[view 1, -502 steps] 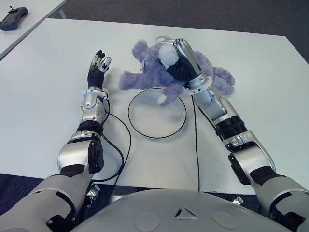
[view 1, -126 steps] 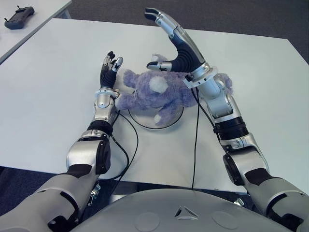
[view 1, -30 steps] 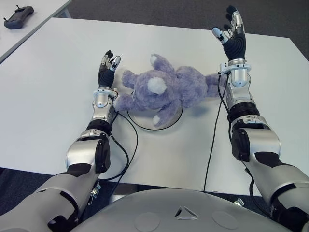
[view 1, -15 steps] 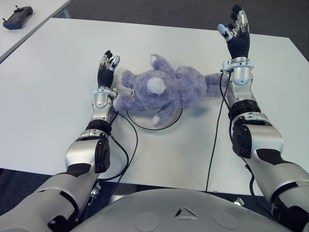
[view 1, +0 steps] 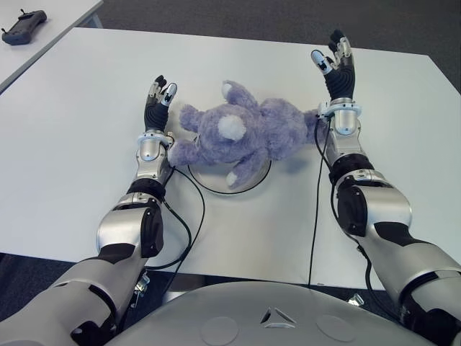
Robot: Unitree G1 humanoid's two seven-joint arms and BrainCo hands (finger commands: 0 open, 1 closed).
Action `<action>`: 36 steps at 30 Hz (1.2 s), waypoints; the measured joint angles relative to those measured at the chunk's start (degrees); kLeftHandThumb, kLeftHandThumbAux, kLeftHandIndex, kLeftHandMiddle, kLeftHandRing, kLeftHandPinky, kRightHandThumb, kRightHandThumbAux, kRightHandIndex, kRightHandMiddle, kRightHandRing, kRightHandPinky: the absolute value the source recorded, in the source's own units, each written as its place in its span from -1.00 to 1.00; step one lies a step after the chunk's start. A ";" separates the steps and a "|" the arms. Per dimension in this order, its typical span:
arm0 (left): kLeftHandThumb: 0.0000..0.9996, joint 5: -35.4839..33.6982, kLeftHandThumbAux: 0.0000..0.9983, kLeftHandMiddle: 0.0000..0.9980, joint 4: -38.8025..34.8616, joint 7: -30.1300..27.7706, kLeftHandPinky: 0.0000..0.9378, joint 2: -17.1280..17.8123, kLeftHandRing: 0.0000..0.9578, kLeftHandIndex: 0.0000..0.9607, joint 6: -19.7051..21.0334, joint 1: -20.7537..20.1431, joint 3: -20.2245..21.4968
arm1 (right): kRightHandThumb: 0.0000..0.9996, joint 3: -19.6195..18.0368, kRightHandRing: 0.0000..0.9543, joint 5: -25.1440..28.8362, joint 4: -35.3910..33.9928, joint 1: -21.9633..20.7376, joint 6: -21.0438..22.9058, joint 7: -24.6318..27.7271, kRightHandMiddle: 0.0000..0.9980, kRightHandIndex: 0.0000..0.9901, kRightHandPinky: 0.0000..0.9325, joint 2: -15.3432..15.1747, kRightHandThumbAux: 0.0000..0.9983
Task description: Put the doll into the plate.
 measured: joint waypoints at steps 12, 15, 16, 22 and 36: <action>-1.00 0.00 -0.18 -0.93 0.21 0.17 -1.00 0.05 -1.00 -0.92 -0.12 -0.04 0.11 | -1.00 -1.83 -1.00 1.81 1.86 0.04 2.56 -0.06 -0.98 -1.00 -1.00 1.21 0.18; -1.00 0.00 -0.18 -0.93 0.33 0.30 -1.00 0.09 -1.00 -0.91 -0.19 -0.06 0.11 | -1.00 -2.11 -1.00 2.32 2.10 0.07 2.98 -0.08 -0.98 -1.00 -1.00 1.76 0.18; -1.00 0.00 -0.17 -0.92 0.37 0.33 -1.00 0.09 -1.00 -0.91 -0.22 -0.08 0.11 | -1.00 -2.18 -1.00 2.41 2.16 0.10 3.09 -0.09 -0.97 -0.99 -1.00 1.94 0.18; -1.00 -0.01 -0.15 -0.90 0.88 0.52 -1.00 0.12 -1.00 -0.92 -0.47 -0.33 0.19 | -1.00 -2.82 -1.00 3.02 2.36 0.38 3.42 -0.45 -0.96 -0.98 -1.00 3.54 0.19; -1.00 -0.05 -0.16 -0.89 2.03 0.54 -1.00 0.30 -1.00 -0.95 -1.00 -0.80 0.49 | -1.00 -4.08 -1.00 4.81 2.55 1.96 3.38 -0.62 -0.95 -0.95 -1.00 6.82 0.25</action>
